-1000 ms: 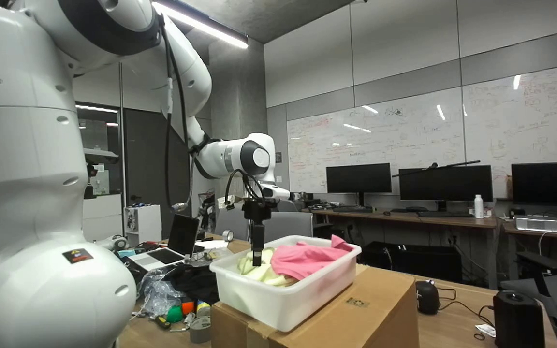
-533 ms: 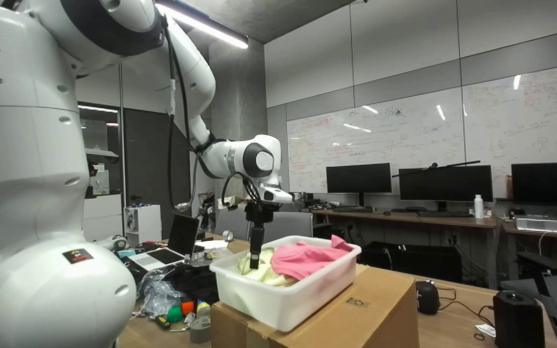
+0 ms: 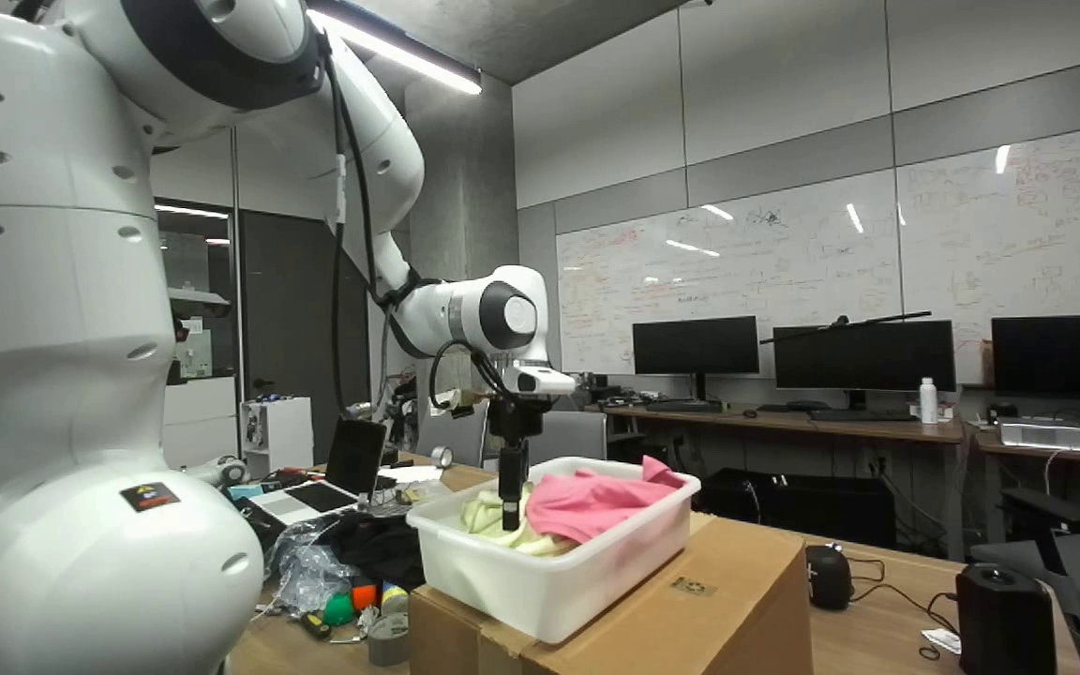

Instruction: Remove the towels and t-shirts from the white storage bin

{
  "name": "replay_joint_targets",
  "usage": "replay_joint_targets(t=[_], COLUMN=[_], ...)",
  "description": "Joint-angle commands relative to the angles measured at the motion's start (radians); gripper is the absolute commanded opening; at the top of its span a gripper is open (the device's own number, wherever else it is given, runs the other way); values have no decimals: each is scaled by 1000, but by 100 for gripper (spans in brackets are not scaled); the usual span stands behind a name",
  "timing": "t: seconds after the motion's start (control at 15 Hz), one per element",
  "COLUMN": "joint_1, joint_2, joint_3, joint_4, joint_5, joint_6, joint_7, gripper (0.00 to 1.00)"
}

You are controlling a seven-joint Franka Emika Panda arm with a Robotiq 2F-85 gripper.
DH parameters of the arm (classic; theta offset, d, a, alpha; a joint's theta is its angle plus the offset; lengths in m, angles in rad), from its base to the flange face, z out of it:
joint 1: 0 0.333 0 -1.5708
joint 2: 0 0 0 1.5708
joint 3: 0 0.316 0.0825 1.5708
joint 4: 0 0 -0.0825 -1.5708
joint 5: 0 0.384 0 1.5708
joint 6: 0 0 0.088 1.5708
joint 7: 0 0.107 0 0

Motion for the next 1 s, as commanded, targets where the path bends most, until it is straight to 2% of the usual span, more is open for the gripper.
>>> replay_joint_targets(t=[0.0, 0.33, 0.47, 0.67, 0.93], joint_1=[10, 14, 15, 19, 20], joint_2=[13, 13, 1, -39, -149], joint_3=[-4, -6, -6, -4, 9], joint_4=[3, 3, -5, -28, -78], joint_5=[-23, -12, -9, -10, -38], joint_6=[19, 24, 35, 70, 134], joint_7=[34, 24, 20, 16, 25], gripper=[58, 19, 9, 5, 9])
